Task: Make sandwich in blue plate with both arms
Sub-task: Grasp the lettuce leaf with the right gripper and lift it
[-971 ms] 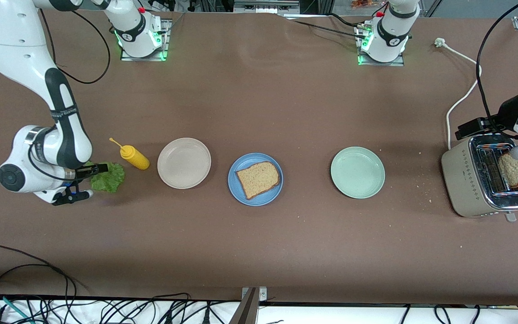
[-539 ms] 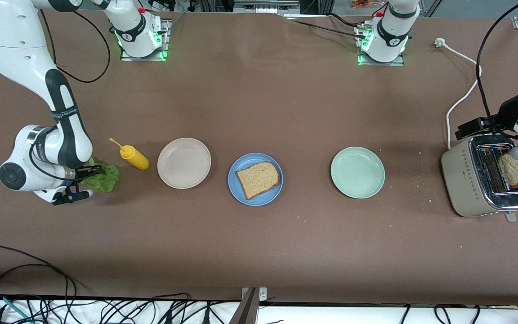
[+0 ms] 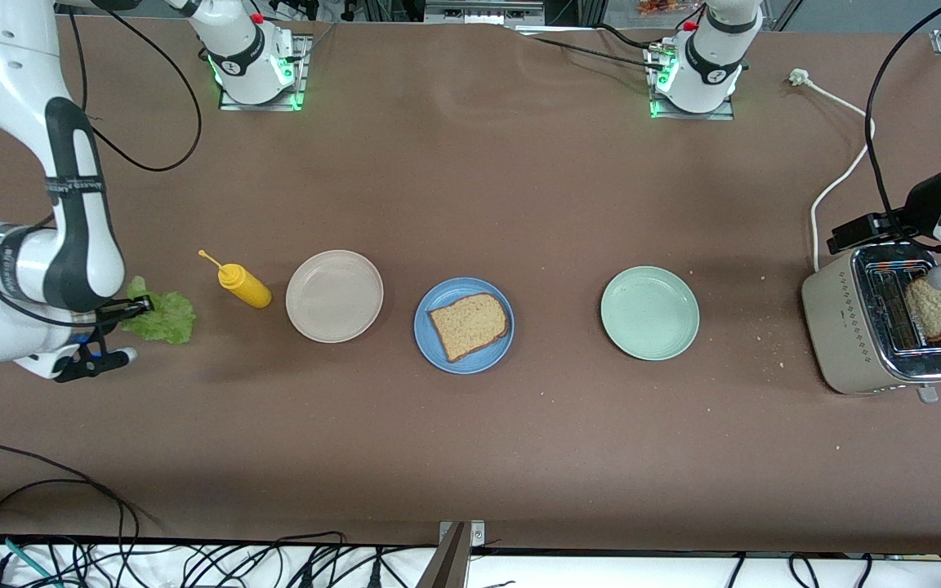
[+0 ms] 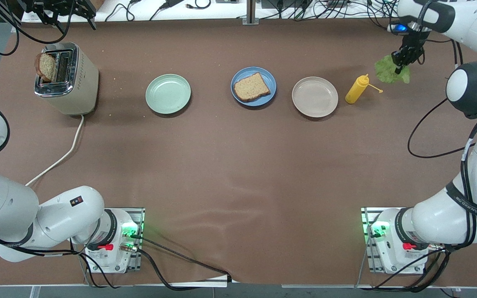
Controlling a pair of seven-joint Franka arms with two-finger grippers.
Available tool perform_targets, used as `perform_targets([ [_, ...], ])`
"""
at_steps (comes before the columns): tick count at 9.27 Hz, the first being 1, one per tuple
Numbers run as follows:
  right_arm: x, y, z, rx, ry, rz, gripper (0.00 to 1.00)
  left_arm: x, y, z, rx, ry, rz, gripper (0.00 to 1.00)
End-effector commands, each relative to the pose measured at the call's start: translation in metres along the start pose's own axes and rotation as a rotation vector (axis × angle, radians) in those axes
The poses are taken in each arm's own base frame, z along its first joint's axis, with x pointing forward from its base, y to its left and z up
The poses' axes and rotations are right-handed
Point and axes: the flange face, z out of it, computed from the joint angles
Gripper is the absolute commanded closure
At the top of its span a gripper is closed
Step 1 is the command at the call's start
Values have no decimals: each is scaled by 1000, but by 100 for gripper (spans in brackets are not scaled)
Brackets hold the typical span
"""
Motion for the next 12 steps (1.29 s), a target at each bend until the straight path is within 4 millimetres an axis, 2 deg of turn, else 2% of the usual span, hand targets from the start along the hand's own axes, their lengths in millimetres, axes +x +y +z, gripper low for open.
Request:
perform_targets([
  [1,-26,-23,-89,-100,-18,-60,100,-8,-2,-3,-11,-4,13,0],
  [2,-40,-42,-119,-113,-4,-74,100,-8,-2,-3,-10,-2,13,0],
  [3,-46,-64,-139,-117,25,-99,100,-8,-2,-3,-10,-2,13,0],
  [4,-42,-103,-151,-121,49,-157,100,-8,-2,-3,-11,-4,13,0],
  [5,-35,-137,-152,-99,62,-213,100,-8,-2,-3,-11,-4,13,0],
  [6,-29,-171,-150,-51,75,-268,100,-8,-2,-3,-11,-4,13,0],
  [7,-20,-214,-146,-18,88,-335,100,-8,-2,-3,-11,-4,15,0],
  [9,0,-322,-122,-50,104,-374,98,-8,-2,-2,-10,-5,15,0],
  [10,4,-364,-114,-66,128,-316,98,-8,-2,-2,-10,-5,15,0],
  [12,23,-416,-88,-43,200,-263,99,-8,-2,-3,-10,-4,15,0],
])
